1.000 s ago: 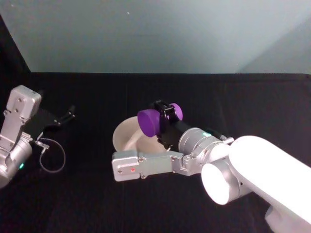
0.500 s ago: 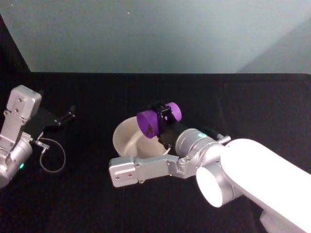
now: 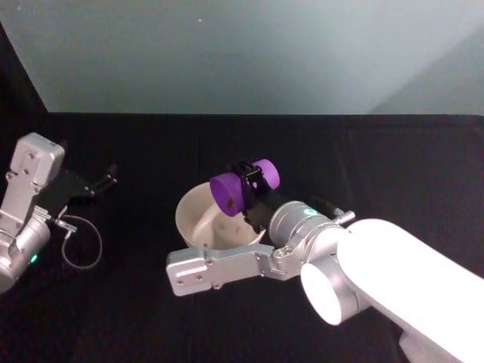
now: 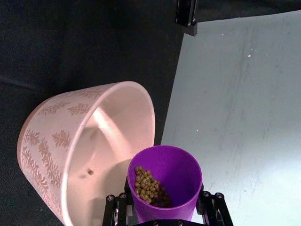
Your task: Pick up the cup and pour the mung beans from the cup into the bowl.
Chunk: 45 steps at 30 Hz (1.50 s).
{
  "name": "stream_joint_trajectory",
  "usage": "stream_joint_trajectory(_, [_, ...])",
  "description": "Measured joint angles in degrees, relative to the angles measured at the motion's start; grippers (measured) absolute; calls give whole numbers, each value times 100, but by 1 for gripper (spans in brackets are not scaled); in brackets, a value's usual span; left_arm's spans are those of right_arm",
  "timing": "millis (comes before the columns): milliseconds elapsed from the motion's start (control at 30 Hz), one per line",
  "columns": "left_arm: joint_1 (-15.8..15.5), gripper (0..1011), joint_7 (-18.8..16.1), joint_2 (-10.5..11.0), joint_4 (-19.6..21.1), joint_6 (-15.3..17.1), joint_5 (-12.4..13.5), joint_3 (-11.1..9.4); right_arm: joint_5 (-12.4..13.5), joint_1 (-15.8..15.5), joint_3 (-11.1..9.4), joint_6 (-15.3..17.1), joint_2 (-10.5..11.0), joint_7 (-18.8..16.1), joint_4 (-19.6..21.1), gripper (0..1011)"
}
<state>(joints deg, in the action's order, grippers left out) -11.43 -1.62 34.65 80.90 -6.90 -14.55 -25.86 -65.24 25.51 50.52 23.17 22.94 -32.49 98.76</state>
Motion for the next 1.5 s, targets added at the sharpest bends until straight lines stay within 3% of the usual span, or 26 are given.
stream_joint_trajectory(1500, [0,1000,0,0,0,0,0,0,-845,-251,-273,-348,-272,-364,65,723])
